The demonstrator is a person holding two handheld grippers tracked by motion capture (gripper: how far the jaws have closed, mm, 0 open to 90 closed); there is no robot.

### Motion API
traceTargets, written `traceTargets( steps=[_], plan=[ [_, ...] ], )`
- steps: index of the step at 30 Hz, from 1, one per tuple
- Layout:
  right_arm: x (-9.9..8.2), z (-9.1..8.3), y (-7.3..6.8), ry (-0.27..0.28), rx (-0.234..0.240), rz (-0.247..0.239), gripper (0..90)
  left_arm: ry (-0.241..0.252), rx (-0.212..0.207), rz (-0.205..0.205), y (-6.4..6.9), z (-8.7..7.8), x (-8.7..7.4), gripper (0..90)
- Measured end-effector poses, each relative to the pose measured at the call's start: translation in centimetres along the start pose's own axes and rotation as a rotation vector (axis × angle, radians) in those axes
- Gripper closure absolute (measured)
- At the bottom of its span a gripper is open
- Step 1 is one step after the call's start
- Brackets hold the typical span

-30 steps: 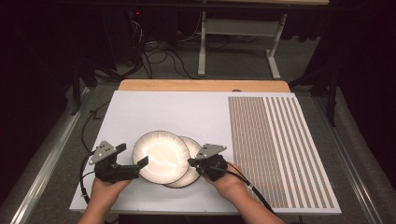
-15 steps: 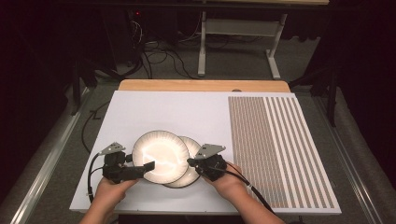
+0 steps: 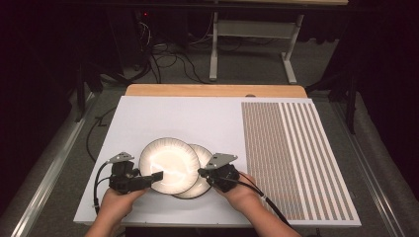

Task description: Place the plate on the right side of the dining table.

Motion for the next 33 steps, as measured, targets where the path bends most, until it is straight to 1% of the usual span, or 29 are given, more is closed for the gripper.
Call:
traceTargets(
  steps=[1, 5, 6, 7, 8, 9, 11, 13, 18, 20, 25, 30, 32, 33],
  plan=[
    [0.01, -0.01, -0.01, 0.000, 0.001, 0.000, 90.0, -0.003, 0.015, 0.001, -0.13, -0.03, -0.03, 43.1],
    [0.07, 0.01, 0.03, 0.003, 0.002, -0.003, 90.0, -0.002, 0.025, -0.010, -0.36, -0.11, -0.05, 50.7],
    [0.07, 0.01, 0.03, 0.003, 0.002, -0.003, 90.0, -0.002, 0.021, -0.015, -0.39, -0.13, -0.04, 50.7],
    [0.08, 0.01, 0.04, 0.003, 0.001, -0.002, 90.0, -0.001, 0.018, -0.029, -0.41, -0.14, -0.04, 51.7],
    [0.08, 0.01, 0.04, 0.003, 0.001, -0.002, 90.0, -0.001, 0.018, -0.029, -0.41, -0.14, -0.04, 52.0],
    [0.06, 0.01, 0.05, 0.002, 0.001, -0.001, 90.0, 0.003, 0.018, -0.041, -0.42, -0.13, -0.03, 52.4],
    [0.05, 0.01, 0.06, 0.001, 0.001, -0.001, 90.0, 0.004, 0.018, -0.046, -0.44, -0.13, -0.02, 53.2],
    [0.02, 0.00, 0.03, -0.001, 0.002, -0.001, 90.0, 0.006, 0.017, -0.062, -0.50, -0.18, 0.03, 55.0],
    [0.00, -0.08, 0.03, -0.004, 0.004, -0.003, 90.0, 0.028, 0.007, -0.072, -0.39, -0.24, 0.23, 58.3],
    [0.06, -0.12, 0.07, 0.003, 0.001, -0.003, 90.0, 0.028, 0.011, -0.074, -0.34, -0.24, 0.29, 60.2],
    [-0.01, -0.30, 0.09, -0.005, 0.000, -0.004, 90.0, 0.030, -0.002, -0.095, -0.42, -0.20, 0.29, 61.5],
    [-0.01, -0.36, 0.08, -0.001, -0.005, 0.004, 90.0, 0.041, -0.002, -0.094, -0.35, -0.33, 0.42, 64.3],
    [-0.04, -0.48, 0.15, -0.004, -0.005, 0.002, 90.0, 0.054, -0.006, -0.092, -0.30, -0.42, 0.53, 65.1],
    [-0.03, -0.58, 0.20, -0.001, -0.010, 0.000, 90.0, 0.068, -0.013, -0.088, -0.25, -0.51, 0.62, 66.5]
  ],
)
Point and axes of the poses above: each handheld gripper's, and its own axes: z roughly forward along the jaws, x roughly out of its top, y roughly to its right, the point moved 9 cm from there along z, roughly forward along the jaws, and after that the axes turned 6 degrees about -y, right-handed, at the moved point
